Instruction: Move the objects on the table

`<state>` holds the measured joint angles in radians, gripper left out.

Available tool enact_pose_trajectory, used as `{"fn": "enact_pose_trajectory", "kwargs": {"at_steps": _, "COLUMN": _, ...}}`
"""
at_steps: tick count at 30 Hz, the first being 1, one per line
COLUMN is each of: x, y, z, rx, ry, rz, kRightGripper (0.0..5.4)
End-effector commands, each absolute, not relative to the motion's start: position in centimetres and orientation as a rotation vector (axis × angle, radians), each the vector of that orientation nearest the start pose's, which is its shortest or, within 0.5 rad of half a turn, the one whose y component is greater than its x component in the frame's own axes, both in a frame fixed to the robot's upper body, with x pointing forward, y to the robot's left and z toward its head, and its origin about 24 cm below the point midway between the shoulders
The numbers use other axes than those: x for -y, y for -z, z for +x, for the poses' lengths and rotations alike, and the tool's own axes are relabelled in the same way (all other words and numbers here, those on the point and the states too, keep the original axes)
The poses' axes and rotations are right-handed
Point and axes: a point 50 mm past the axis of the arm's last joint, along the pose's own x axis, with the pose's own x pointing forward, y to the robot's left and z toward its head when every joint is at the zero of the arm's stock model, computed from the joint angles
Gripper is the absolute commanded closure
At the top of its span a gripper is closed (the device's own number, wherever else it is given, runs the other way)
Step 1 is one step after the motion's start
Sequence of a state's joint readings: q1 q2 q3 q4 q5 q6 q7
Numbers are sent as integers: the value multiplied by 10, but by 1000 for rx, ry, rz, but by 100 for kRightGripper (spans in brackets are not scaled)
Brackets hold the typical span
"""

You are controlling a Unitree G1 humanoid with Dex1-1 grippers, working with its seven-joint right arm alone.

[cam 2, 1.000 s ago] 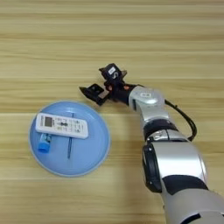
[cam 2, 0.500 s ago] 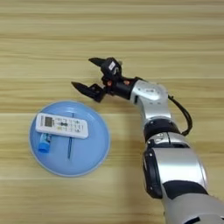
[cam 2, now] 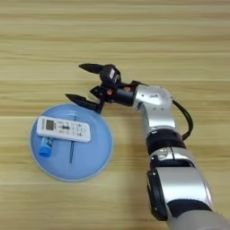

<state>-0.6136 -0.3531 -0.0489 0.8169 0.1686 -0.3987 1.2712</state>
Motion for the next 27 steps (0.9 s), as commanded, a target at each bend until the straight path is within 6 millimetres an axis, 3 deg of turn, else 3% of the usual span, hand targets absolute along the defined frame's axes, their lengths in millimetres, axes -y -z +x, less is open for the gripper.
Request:
{"fn": "enact_pose_trajectory", "kwargs": {"at_steps": 1, "x": 179, "y": -109, "z": 331, "rx": 162, "ry": -1195, "rz": -350, "kRightGripper": 4}}
{"fn": "enact_pose_trajectory", "kwargs": {"at_steps": 18, "x": 173, "y": -90, "z": 309, "rx": 8, "ry": -1440, "rz": -280, "kRightGripper": 4}}
{"fn": "enact_pose_trajectory", "kwargs": {"at_steps": 27, "x": 171, "y": -84, "z": 307, "rx": -30, "ry": -1465, "rz": -318, "kRightGripper": 4}}
